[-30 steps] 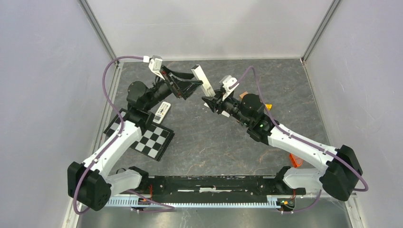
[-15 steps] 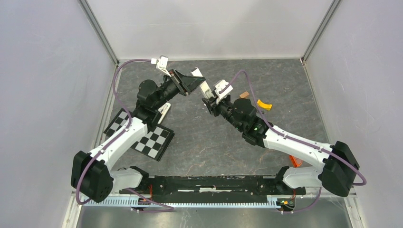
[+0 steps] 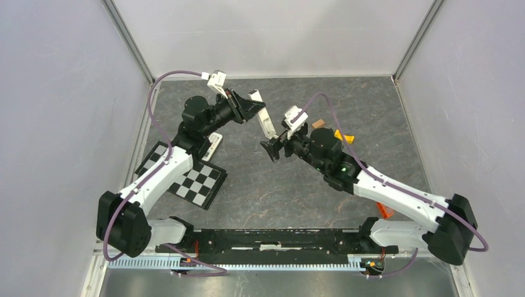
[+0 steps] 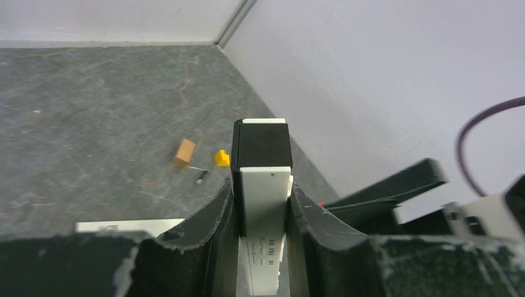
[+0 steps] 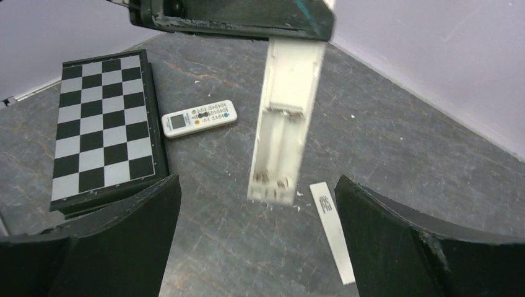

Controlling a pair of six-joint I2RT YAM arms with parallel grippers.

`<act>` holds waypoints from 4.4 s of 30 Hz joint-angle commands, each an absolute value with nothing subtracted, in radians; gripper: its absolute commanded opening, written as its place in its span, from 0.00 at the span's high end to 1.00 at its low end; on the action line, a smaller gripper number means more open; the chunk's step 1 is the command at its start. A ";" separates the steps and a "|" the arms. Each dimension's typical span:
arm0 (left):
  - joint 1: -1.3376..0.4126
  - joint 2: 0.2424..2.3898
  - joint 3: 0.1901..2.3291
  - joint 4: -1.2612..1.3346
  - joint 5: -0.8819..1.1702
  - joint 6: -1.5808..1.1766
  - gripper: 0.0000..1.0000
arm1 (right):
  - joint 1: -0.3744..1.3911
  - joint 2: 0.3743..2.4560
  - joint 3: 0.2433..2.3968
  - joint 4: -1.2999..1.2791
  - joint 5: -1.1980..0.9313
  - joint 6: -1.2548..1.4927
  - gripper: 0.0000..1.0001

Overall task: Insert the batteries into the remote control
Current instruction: Pick up the battery from the center of the board, then load the battery into the remote control.

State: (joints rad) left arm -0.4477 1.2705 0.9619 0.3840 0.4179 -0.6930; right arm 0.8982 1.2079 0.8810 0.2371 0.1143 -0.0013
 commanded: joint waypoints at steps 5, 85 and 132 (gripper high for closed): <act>-0.387 1.301 1.009 0.310 0.466 -0.496 0.90 | 0.866 1.061 0.951 -0.182 0.297 0.152 0.23; -0.371 1.323 0.852 0.633 0.551 -0.625 0.81 | 0.483 1.611 0.874 -0.189 0.098 0.130 0.89; -0.378 1.507 0.761 0.965 0.583 -1.252 0.85 | 0.692 1.273 0.871 0.446 -0.224 0.290 0.90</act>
